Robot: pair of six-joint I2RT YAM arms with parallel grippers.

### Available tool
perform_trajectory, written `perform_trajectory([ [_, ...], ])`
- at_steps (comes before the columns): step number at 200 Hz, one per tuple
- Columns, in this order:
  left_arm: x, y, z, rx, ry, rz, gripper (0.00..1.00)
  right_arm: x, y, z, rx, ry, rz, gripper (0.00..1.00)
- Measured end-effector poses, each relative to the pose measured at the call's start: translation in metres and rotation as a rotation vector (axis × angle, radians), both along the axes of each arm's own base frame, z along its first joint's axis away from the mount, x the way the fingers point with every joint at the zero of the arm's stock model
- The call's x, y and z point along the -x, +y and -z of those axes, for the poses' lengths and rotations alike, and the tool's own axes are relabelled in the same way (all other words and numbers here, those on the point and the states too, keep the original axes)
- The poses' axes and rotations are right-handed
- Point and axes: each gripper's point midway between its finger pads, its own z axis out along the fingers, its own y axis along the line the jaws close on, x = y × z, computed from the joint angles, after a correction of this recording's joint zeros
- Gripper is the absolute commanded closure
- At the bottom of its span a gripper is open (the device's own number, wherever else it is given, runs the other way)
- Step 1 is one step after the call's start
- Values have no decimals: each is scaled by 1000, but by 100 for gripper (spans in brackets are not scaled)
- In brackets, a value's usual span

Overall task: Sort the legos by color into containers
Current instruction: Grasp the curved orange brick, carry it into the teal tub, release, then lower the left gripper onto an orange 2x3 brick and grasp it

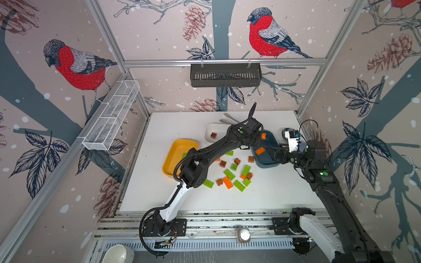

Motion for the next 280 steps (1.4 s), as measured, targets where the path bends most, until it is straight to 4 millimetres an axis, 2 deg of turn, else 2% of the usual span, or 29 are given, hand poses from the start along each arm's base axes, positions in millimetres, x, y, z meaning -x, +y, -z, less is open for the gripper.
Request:
perform_trajectory([
  [9,0,-7,7,1,9,19,51,1,-1,0,0,1,5,1],
  [24,-1,-10,13,-5,14,21,37,3,-2,2,1,11,7,1],
  [50,0,-7,7,-14,7,25,29,3,-3,2,1,13,10,0],
  [81,6,16,-8,-73,-6,5,28,3,-1,3,-6,19,-2,1],
  [103,19,49,-20,-141,-17,-20,29,4,2,3,-14,24,-21,1],
  [124,36,84,-22,-216,-25,-13,30,6,8,5,-19,32,-46,1],
  [151,49,133,-5,-357,-48,78,32,9,18,8,-23,43,-92,1],
  [175,40,182,11,-471,-72,137,33,13,29,12,-22,57,-130,1],
  [186,35,198,18,-525,-94,172,33,14,34,14,-21,62,-148,1],
  [239,35,216,58,-694,-169,468,35,17,46,19,-12,80,-183,0],
  [280,31,230,83,-759,-164,575,36,16,46,19,-7,79,-179,0],
])
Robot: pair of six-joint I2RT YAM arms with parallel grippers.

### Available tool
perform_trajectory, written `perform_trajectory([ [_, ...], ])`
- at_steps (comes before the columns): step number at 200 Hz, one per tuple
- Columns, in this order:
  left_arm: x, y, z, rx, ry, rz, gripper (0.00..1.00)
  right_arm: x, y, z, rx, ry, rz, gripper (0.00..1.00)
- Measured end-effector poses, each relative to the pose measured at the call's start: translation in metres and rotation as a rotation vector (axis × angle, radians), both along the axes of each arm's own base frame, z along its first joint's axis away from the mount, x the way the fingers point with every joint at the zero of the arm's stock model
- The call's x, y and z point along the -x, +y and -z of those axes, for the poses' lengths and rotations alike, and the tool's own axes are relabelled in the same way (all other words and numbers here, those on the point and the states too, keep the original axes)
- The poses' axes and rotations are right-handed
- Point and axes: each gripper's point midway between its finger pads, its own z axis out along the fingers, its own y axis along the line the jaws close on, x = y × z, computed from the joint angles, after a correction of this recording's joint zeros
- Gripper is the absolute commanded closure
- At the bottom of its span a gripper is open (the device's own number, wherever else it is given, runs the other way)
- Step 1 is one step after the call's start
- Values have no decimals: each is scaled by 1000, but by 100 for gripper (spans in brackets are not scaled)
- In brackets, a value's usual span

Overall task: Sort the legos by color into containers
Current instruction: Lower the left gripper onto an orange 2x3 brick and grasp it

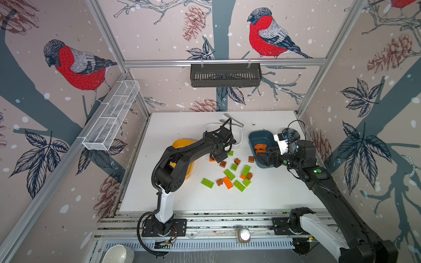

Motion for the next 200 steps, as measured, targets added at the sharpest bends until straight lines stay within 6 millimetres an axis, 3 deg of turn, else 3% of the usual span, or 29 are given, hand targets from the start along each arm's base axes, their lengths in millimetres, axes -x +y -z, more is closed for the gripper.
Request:
perform_trajectory([
  [56,-1,17,26,-59,33,38,40,-1,0,2,4,7,4,1],
  [103,4,23,36,-85,53,49,58,-1,0,6,6,17,4,1],
  [131,5,23,37,-84,57,51,75,-2,0,6,8,16,5,1],
  [165,1,21,26,-83,52,41,76,-3,-2,6,21,8,13,1],
  [200,-10,-7,-20,36,30,8,76,-10,-14,5,33,1,56,1],
])
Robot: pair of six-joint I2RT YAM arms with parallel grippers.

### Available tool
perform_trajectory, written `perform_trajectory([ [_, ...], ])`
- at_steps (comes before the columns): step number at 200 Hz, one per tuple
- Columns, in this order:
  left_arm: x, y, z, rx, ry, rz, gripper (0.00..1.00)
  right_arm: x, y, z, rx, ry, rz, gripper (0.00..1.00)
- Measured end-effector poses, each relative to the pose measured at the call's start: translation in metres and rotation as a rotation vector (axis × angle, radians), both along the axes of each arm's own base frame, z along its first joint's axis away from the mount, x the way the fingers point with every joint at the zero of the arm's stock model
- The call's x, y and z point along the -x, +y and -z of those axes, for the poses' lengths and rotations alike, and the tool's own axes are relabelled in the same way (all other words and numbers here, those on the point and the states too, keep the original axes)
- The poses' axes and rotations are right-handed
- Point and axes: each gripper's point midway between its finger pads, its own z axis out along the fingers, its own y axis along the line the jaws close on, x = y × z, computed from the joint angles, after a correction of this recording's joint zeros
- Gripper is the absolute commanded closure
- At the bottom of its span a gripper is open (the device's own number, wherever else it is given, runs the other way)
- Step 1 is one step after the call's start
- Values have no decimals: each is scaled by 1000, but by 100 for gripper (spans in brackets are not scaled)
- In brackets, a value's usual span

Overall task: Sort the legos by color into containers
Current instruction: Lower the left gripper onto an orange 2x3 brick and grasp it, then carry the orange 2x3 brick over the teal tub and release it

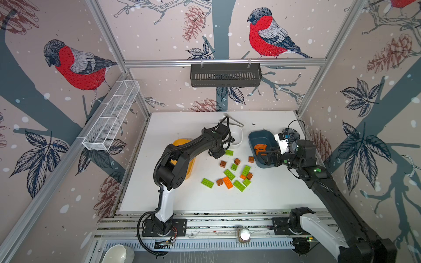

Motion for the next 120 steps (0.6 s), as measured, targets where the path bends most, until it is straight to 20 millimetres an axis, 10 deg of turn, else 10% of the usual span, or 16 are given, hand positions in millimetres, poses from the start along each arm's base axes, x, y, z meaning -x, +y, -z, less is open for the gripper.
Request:
perform_trajectory([
  [56,-14,-98,-86,334,-29,-33,77,-10,-25,-8,3,-26,91,1],
  [120,-37,-186,-79,620,64,-138,78,-11,-36,-19,3,-64,139,1],
])
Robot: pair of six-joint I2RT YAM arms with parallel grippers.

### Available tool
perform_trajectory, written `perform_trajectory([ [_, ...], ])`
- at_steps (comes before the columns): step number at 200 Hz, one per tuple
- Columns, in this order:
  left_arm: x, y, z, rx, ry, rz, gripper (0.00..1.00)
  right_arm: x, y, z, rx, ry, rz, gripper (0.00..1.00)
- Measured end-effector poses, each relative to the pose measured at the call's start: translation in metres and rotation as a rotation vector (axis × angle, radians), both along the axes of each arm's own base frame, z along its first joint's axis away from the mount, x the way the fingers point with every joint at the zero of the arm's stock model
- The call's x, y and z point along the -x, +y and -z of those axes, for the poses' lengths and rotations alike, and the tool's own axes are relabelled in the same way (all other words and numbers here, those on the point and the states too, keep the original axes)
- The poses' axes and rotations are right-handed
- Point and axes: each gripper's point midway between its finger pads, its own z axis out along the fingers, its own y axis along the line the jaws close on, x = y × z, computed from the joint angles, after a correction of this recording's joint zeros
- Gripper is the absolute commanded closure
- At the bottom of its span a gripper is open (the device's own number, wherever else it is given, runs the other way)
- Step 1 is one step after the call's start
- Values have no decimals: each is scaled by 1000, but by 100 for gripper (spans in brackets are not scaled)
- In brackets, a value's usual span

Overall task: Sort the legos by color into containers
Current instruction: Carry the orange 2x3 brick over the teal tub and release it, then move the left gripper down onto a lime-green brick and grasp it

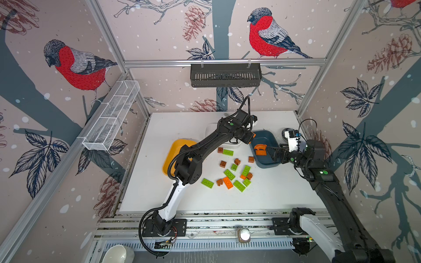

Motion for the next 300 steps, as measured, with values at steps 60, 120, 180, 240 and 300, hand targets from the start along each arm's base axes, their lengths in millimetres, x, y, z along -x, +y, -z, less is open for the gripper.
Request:
perform_trajectory([
  [60,-12,-47,20,152,22,-60,78,-1,-4,0,-4,4,22,1],
  [120,-17,-67,22,229,14,-94,48,0,-5,-4,1,-10,28,1],
  [180,-15,-43,3,159,-9,-149,25,2,-4,-3,-6,-9,18,0],
  [240,36,56,-10,-73,90,-297,29,11,13,0,-28,0,-61,1],
  [300,126,164,30,-139,410,-697,34,26,48,5,-25,16,-206,1],
])
